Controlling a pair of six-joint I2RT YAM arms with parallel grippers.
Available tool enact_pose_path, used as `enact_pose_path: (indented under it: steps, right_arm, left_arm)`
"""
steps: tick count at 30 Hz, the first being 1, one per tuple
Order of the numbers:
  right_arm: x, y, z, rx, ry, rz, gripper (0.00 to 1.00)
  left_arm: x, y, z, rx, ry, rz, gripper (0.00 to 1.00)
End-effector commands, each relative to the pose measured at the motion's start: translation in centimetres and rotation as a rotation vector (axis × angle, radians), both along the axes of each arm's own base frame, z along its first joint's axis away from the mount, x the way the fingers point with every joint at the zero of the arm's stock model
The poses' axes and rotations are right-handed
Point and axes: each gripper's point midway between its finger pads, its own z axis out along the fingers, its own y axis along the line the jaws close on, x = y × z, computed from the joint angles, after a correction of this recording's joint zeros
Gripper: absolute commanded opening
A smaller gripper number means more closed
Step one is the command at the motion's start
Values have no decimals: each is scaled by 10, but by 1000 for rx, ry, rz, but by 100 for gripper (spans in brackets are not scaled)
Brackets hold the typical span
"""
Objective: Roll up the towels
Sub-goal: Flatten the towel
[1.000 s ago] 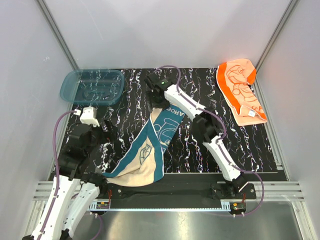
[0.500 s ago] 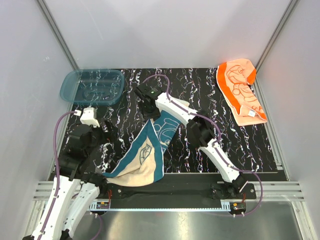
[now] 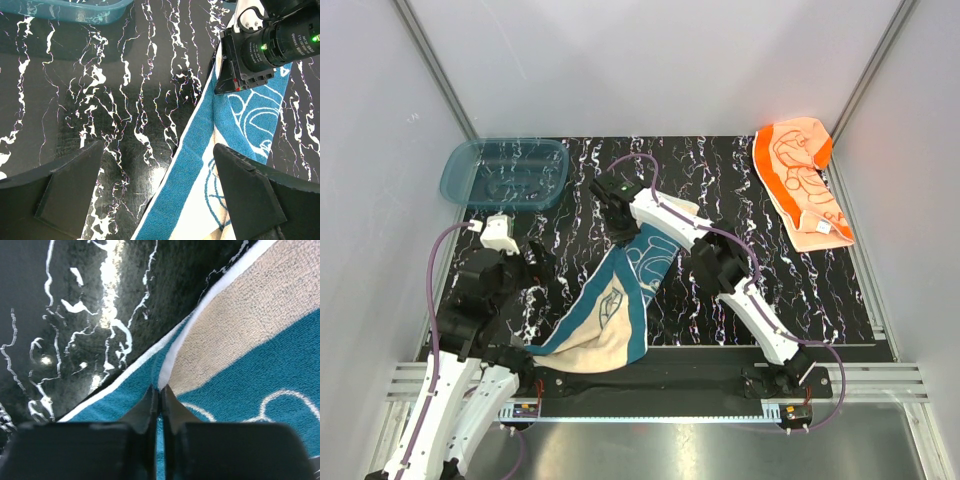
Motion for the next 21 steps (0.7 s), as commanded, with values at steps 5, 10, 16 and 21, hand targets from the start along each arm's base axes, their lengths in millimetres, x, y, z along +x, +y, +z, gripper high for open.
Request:
enact_pose_path:
  steps: [5, 10, 16, 21]
  right_arm:
    - [13, -35, 50, -96, -164, -44, 0]
    - [-21, -108, 80, -210, -196, -178, 0]
    - [-103, -203, 83, -267, -157, -449, 0]
    - [-175, -214, 56, -88, 25, -531, 28]
  left_arm:
    - [5, -2, 7, -5, -35, -8, 99]
    - [5, -4, 7, -6, -35, -19, 99]
    - [4, -7, 7, -12, -36, -36, 99]
    - [4, -8, 6, -12, -34, -40, 99]
